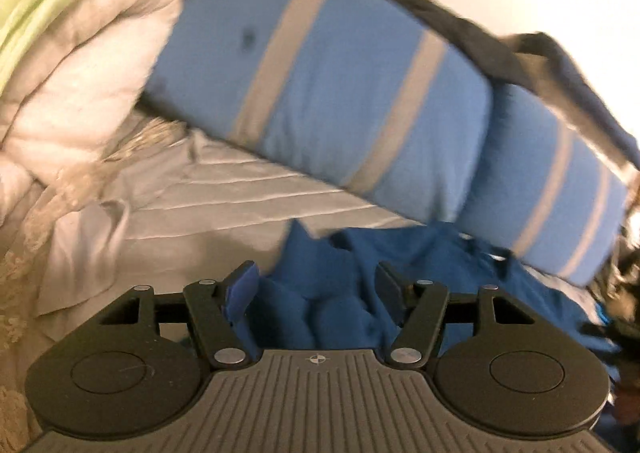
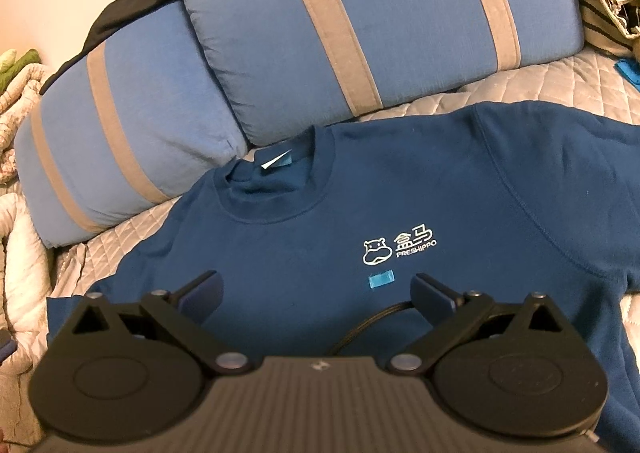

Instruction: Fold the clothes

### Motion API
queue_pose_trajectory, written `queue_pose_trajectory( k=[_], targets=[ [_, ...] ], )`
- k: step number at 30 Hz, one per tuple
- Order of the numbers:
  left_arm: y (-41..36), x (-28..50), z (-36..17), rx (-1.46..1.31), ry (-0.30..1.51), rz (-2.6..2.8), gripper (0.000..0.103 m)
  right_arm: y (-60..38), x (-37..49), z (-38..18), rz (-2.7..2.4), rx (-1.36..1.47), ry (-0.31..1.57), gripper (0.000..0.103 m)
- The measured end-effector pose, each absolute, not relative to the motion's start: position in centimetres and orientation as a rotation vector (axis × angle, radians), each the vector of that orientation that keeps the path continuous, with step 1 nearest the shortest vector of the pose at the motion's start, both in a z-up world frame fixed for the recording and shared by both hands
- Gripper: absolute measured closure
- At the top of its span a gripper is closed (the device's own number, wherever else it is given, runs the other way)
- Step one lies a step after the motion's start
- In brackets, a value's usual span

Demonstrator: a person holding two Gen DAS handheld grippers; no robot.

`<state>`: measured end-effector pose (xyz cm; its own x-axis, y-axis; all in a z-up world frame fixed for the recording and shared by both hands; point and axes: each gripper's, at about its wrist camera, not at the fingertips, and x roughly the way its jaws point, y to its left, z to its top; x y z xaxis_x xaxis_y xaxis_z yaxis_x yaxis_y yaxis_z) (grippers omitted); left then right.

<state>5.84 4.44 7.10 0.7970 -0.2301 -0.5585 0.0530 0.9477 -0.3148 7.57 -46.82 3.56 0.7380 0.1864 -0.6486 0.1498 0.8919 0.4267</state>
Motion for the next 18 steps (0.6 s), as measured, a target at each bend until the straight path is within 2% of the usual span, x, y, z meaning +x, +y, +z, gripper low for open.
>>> queue_pose_trajectory(
  k=[9, 10, 11, 13, 18],
  targets=[
    [4.7, 10.7, 5.3, -0.243, 0.705, -0.088, 0.041, -46.9, 7.8, 3.3, 0.021, 0.478, 0.764, 0.0],
    [4.5, 11.0, 5.0, -0.235, 0.716, -0.091, 0.052, -46.9, 7.9, 3.2, 0.022, 0.479, 0.766, 0.0],
    [4.5, 11.4, 4.8, -0.229, 0.735, -0.098, 0.075, -46.9, 7.9, 3.2, 0.022, 0.479, 0.767, 0.0],
    [4.6, 11.5, 4.8, -0.225, 0.735, -0.096, 0.093, -46.8, 7.9, 3.1, 0.023, 0.475, 0.77, 0.0],
    [5.9, 9.9, 7.0, -0.239, 0.653, -0.067, 0.095, -46.8, 8.0, 3.1, 0.029, 0.473, 0.774, 0.0]
  ],
)
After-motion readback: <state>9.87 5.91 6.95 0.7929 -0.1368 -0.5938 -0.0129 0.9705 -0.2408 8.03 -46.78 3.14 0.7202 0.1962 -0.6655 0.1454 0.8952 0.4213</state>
